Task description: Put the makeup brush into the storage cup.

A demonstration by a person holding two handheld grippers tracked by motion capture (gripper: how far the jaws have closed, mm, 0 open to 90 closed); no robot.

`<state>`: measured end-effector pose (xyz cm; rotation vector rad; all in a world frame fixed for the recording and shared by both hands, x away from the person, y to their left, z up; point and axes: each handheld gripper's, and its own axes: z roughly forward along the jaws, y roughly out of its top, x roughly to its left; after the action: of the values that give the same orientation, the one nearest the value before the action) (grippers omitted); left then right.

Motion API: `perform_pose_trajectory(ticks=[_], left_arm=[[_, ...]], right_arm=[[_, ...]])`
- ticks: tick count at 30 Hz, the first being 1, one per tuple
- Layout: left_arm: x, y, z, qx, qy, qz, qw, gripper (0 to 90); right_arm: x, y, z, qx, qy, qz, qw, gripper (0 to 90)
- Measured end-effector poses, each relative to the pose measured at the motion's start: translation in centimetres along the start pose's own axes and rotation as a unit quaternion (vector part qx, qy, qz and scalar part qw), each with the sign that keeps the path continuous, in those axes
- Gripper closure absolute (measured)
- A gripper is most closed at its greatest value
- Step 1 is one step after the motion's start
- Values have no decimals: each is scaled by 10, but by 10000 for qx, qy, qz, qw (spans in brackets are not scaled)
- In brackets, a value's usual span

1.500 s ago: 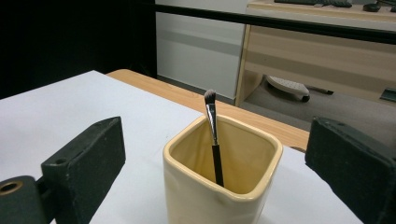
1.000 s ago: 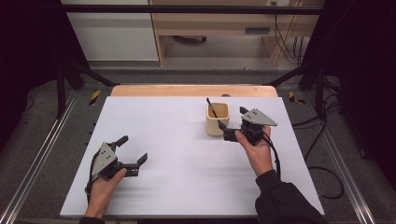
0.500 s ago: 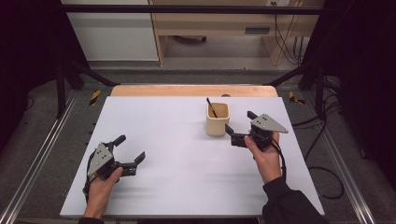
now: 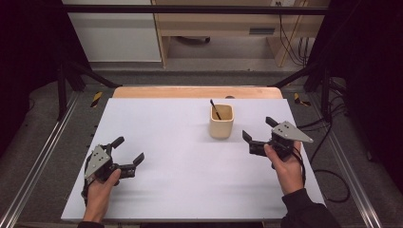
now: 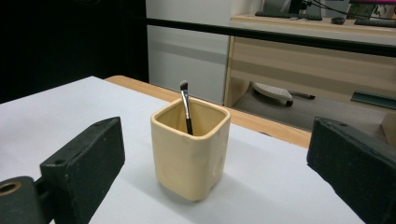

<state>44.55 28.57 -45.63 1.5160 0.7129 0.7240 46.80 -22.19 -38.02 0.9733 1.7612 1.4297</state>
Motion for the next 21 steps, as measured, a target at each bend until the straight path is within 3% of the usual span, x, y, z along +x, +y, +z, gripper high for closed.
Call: perform_pose_trajectory(ticks=[11, 21], left_arm=[[0, 1, -2, 19, 9, 54, 10000, 17], [0, 2, -3, 20, -19, 84, 10000, 15]], right_arm=[[-11, -3, -25, -99, -208, -87, 9997, 44], [-16, -18, -42, -62, -263, -127, 9996, 47]])
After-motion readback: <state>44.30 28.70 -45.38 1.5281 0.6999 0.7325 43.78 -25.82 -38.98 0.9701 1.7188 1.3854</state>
